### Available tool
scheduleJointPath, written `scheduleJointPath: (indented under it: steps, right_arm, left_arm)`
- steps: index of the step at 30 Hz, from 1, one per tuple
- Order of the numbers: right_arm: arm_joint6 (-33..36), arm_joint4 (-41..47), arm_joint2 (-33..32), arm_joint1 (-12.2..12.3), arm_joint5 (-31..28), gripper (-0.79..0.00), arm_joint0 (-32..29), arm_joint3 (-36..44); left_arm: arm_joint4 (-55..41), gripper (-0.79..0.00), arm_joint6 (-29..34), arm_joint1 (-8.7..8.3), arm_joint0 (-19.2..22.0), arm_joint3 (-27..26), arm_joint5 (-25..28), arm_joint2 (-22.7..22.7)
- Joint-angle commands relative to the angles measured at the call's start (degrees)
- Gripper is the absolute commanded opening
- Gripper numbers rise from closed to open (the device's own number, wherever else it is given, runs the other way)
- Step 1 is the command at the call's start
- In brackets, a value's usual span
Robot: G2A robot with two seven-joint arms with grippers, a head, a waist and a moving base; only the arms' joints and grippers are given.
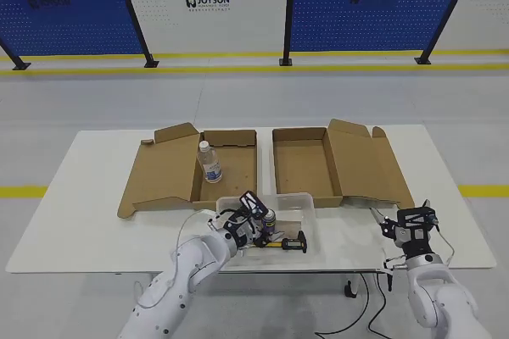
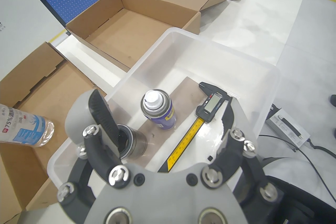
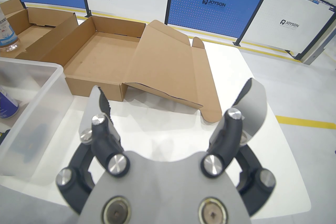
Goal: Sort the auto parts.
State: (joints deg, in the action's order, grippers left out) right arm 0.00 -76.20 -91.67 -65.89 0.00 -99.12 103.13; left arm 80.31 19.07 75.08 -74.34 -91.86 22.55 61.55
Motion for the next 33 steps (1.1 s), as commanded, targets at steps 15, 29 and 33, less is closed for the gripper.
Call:
scheduleJointPath:
  steps: [15,29,33]
  right_arm:
    - [0.0,0.0,0.0,0.0,0.0,0.0,0.0,0.0]
    - [0.0,0.0,0.0,0.0,0.0,0.0,0.0,0.0]
    - [0.0,0.0,0.0,0.0,0.0,0.0,0.0,0.0]
  left_arm:
    - [-0.75,0.0,-1.51,1.28,4.73,8.3,-4.11,-4.21]
    - [-0.93,-0.086,-1.36,1.8,6.39,10.84,-4.16,-6.07]
    - [-1.09,-0.086,-1.24,1.86,6.55,11.18,-3.92,-6.32]
